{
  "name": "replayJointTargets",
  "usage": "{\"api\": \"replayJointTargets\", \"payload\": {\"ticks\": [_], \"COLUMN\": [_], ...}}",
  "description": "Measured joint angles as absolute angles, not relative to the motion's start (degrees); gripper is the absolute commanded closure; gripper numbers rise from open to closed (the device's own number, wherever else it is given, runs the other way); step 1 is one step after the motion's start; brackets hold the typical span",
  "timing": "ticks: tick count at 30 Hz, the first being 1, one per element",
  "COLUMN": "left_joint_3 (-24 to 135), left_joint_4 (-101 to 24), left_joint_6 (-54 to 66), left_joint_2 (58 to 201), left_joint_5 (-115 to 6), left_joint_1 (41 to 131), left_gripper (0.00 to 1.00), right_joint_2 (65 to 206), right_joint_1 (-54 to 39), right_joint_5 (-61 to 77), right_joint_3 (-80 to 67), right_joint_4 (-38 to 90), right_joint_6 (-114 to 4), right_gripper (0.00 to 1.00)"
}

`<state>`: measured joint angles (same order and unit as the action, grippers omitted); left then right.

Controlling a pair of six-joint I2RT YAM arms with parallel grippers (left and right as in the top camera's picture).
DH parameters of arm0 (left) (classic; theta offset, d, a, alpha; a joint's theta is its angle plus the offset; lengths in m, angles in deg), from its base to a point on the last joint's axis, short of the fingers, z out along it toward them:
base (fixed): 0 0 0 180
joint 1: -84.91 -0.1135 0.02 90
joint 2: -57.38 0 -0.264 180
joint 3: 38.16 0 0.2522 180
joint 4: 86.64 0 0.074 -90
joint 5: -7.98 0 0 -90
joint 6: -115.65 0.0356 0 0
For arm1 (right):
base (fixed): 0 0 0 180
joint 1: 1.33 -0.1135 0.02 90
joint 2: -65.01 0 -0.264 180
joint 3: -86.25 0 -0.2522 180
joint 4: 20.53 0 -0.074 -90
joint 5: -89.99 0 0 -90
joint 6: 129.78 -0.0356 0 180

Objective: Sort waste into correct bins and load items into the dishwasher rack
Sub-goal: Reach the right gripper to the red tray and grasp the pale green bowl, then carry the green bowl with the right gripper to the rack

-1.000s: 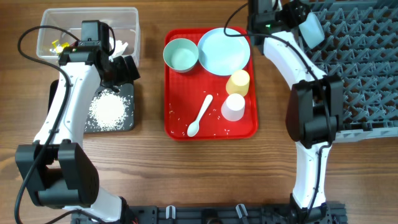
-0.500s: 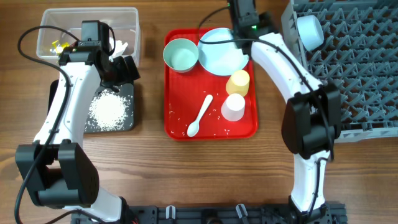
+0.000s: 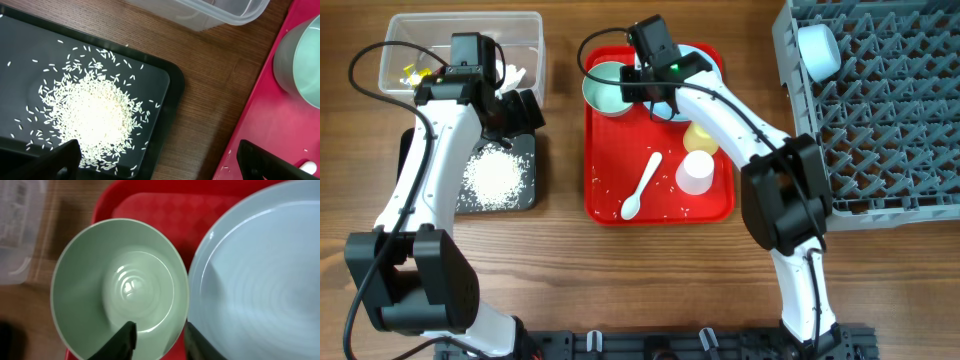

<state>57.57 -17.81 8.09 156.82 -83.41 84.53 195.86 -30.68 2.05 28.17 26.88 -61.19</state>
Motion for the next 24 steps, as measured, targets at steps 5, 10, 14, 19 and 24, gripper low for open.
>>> {"api": "replayJointTargets", "payload": {"ticks": [5,10,14,19,24], "left_joint_3": [57.6,57.6,57.6,57.6,57.6], "left_joint_4": [-17.8,-17.8,-17.8,-17.8,-17.8], "left_joint_6": [8.1,8.1,8.1,8.1,8.1], "left_joint_2": [156.8,156.8,156.8,156.8,156.8], "left_joint_5": [-83.4,-83.4,-83.4,-83.4,-83.4], "left_joint_1": [84.5,84.5,84.5,84.5,84.5], "left_gripper": [0.00,0.00,0.00,0.00,0.00], "right_joint_2": [196.5,196.9,198.0,198.2,198.2], "right_joint_1": [-31.4,-31.6,-31.6,-31.6,-31.6], "right_joint_5": [-2.2,-4.4,-5.0,-5.0,-5.1], "right_joint_3": [28.2,28.2,28.2,28.2,28.2], "right_joint_4": [26.6,25.9,25.6,25.2,25.0], "right_joint_6": [-64.7,-65.8,-66.2,-66.9,-67.0], "right_gripper": [0.80,0.83,0.86,0.96,0.96]}}
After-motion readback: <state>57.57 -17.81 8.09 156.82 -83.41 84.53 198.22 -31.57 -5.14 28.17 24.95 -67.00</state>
